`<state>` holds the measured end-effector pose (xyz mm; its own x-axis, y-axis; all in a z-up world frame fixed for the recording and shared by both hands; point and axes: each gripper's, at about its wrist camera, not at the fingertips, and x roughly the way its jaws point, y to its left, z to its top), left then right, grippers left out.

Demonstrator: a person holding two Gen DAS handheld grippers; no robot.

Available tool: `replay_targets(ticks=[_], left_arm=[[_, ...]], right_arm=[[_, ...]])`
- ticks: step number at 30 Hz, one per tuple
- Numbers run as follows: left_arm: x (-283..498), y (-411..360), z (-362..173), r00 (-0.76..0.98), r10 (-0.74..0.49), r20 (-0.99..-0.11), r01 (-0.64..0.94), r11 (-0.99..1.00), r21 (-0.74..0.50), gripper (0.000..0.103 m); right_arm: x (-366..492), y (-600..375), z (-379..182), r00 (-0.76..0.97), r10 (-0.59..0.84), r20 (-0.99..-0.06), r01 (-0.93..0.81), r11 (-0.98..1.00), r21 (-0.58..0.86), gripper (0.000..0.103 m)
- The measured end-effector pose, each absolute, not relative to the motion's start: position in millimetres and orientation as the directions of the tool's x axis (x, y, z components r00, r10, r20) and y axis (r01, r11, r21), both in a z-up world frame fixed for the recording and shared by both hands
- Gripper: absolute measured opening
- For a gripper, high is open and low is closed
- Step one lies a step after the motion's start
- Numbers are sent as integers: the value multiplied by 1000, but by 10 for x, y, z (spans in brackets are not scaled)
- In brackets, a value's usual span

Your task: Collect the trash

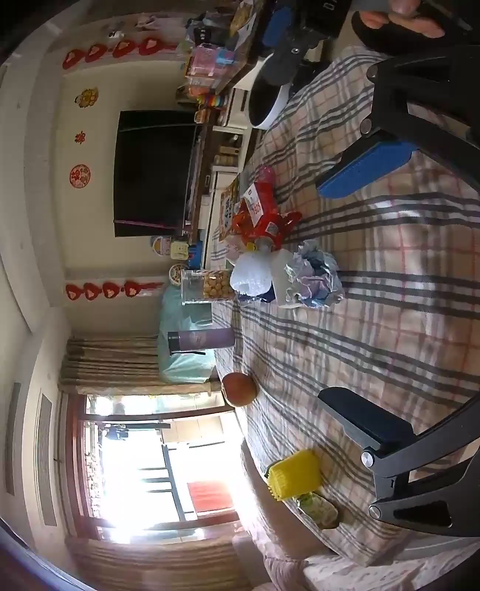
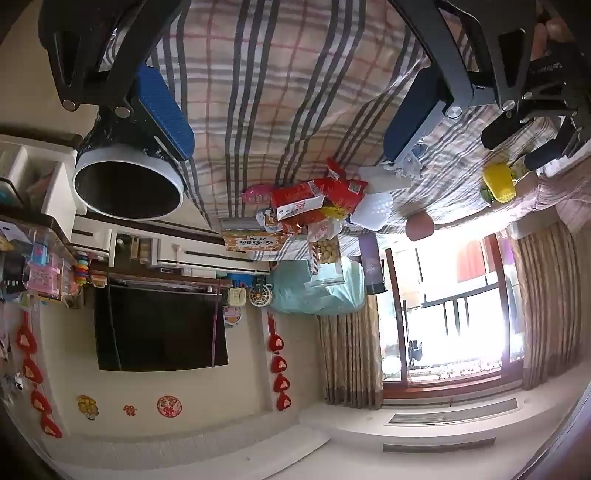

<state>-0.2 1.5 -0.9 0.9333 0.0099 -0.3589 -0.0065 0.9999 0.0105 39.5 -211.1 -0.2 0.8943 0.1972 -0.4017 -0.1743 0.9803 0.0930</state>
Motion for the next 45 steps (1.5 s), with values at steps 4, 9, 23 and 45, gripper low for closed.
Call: replay_targets(ticks=[4, 9, 23, 45], left_arm=[[-13, 87, -6, 932, -17, -361, 8, 1000, -26, 103], [-77, 46, 6, 934, 8, -356, -8, 1000, 1, 103], [-9, 74, 15, 933, 18, -359, -18, 1000, 2, 103], [-13, 83, 14, 935, 27, -354, -28, 1000, 3, 103]], right_arm=[[382, -2105, -4, 895, 200, -399, -182, 980, 83, 103], [362, -2047, -10, 894, 204, -398, -187, 979, 82, 103], [372, -2085, 0, 889, 221, -401, -188, 975, 120, 103], [380, -2078, 5, 885, 240, -399, -197, 970, 145, 103]])
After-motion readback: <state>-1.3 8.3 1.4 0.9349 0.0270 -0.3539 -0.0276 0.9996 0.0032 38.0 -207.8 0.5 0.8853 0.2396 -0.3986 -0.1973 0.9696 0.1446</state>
